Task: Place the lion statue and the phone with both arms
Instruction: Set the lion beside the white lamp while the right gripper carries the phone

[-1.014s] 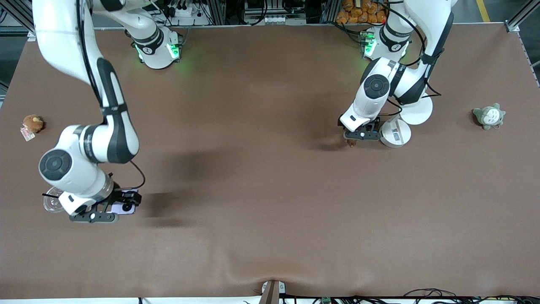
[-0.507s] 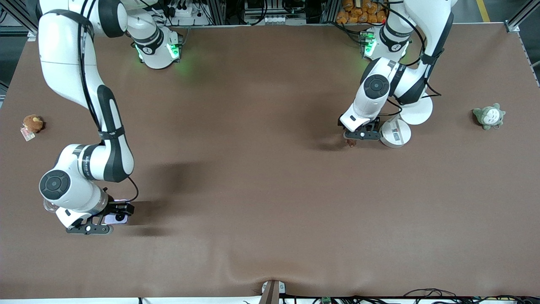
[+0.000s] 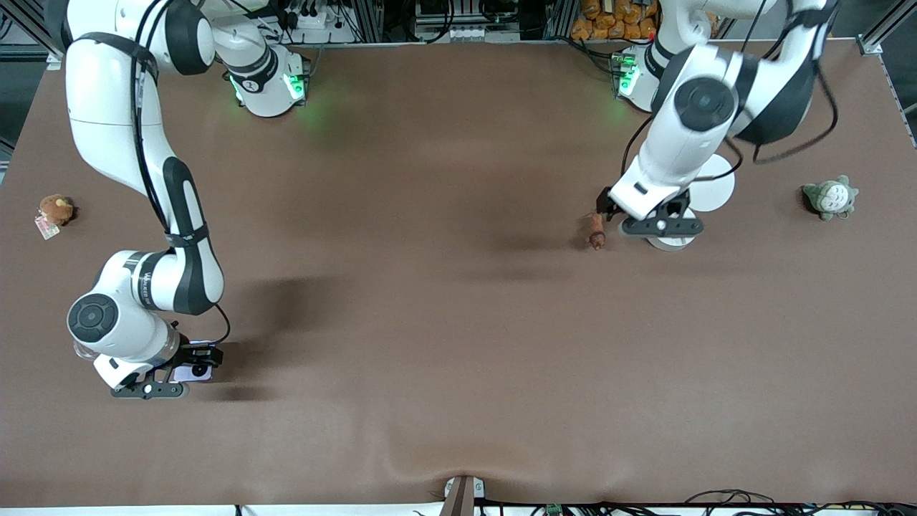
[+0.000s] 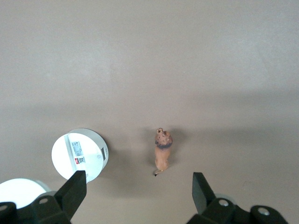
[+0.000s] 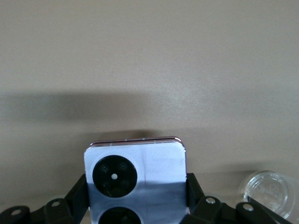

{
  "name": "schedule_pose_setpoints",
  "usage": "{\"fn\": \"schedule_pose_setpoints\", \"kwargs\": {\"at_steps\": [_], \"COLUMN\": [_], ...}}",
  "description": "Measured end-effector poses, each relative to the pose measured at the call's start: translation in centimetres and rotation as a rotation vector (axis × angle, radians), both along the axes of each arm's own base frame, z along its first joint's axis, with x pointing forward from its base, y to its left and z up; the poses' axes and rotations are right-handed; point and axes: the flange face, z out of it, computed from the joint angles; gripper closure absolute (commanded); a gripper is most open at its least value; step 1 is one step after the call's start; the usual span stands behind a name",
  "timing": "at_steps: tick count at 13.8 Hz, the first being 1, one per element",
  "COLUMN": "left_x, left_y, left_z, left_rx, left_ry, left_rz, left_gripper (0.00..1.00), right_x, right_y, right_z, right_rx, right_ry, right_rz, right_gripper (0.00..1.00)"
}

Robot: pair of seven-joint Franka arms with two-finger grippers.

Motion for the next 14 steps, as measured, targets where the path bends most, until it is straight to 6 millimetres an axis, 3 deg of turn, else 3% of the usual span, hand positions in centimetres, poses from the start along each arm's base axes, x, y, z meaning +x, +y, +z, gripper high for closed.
{"fn": "schedule_pose_setpoints", "kwargs": {"at_steps": [2, 4, 6, 9, 10, 11, 12, 14], "left_x": [0.0, 0.7, 2.4, 4.7, 5.5, 6.4, 7.4, 9.0], "left_y": [-0.1, 0.9, 2.9, 5.2, 6.4, 8.0, 9.7, 12.1], "left_z": [-1.4, -1.5, 0.7, 6.2, 7.6, 8.7, 9.5, 11.4], "left_rx": [0.007, 0.005, -0.005, -0.034, -0.054, -0.088, -0.116, -0.138], "left_ry": [0.021, 0.02, 0.0, -0.034, -0.045, -0.05, -0.051, -0.053], "left_rz": [-0.001, 0.023, 0.071, 0.138, 0.172, 0.219, 0.262, 0.315], "left_gripper": [0.0, 0.0, 0.0, 0.0, 0.0, 0.0, 0.0, 0.0], "right_x": [0.0, -0.1, -0.1, -0.3, -0.3, -0.4, -0.4, -0.3], "right_y": [-0.9, -1.1, -1.0, -1.3, -1.8, -2.2, -2.4, -2.6], "right_z": [-0.6, -1.6, -2.7, -3.7, -3.8, -3.9, -3.9, -4.0], "right_rx": [-0.003, 0.005, 0.025, 0.029, 0.028, 0.028, 0.028, 0.026], "right_ry": [-0.003, -0.009, -0.013, -0.007, -0.007, -0.009, -0.01, -0.022], "right_rz": [0.001, -0.005, -0.02, -0.021, -0.019, -0.021, -0.021, -0.017], "right_gripper": [1.0, 1.0, 1.0, 0.99, 0.85, 0.39, 0.0, 0.0]}}
